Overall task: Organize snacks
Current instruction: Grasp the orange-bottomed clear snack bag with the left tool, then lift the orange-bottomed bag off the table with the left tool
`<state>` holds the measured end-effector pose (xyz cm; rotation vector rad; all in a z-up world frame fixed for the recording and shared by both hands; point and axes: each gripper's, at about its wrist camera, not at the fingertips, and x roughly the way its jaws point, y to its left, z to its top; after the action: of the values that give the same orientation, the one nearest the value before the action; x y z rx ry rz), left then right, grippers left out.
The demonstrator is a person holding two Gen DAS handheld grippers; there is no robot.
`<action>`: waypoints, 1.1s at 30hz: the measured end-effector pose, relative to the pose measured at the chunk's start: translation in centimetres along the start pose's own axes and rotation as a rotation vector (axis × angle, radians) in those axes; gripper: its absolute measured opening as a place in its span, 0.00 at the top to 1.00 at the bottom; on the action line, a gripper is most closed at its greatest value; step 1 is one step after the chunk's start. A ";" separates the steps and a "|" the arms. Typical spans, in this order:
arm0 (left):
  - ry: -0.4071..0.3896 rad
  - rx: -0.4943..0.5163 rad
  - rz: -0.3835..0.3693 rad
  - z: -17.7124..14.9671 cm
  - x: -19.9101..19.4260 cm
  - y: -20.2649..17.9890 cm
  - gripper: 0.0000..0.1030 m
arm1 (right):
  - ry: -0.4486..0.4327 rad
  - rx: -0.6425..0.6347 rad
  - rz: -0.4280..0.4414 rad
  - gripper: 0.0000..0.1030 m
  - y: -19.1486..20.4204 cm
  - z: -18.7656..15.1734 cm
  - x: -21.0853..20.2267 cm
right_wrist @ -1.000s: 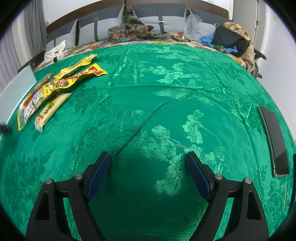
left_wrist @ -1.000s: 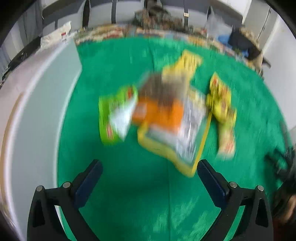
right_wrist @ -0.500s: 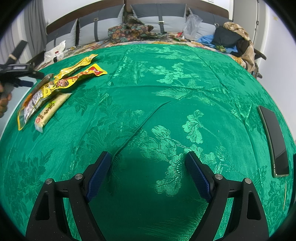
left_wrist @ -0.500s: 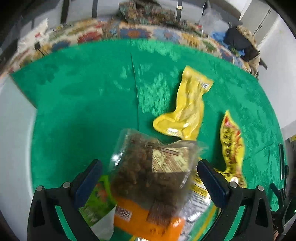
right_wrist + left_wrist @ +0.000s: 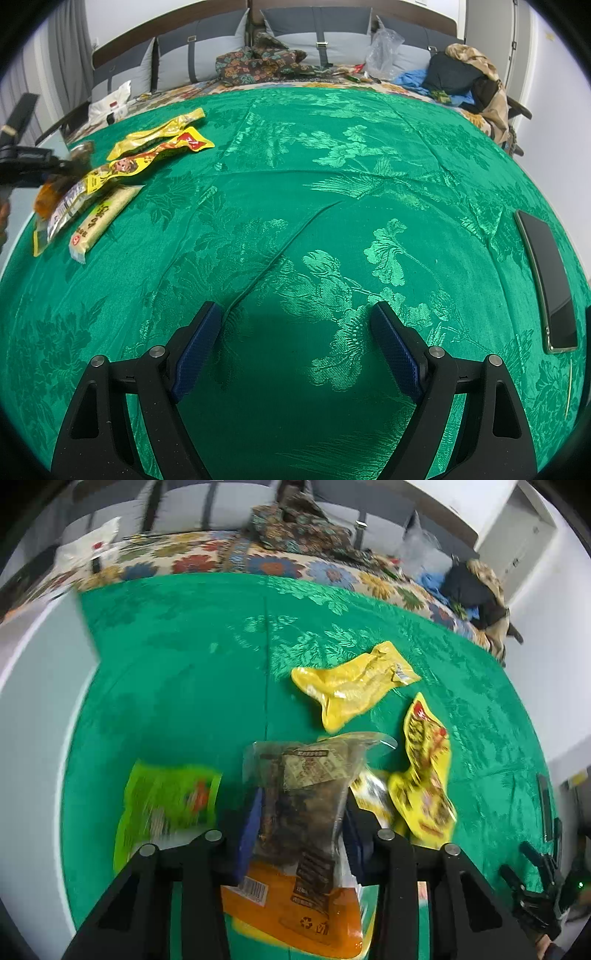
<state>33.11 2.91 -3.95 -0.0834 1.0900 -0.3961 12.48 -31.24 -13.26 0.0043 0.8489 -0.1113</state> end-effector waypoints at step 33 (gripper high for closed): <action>0.059 -0.094 0.340 -14.7 -3.3 2.3 0.00 | 0.000 0.000 0.000 0.16 0.0 0.0 0.0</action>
<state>19.55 8.11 -8.60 0.0311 1.1562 -0.0414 12.47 -31.29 -13.29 0.0049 0.8490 -0.1113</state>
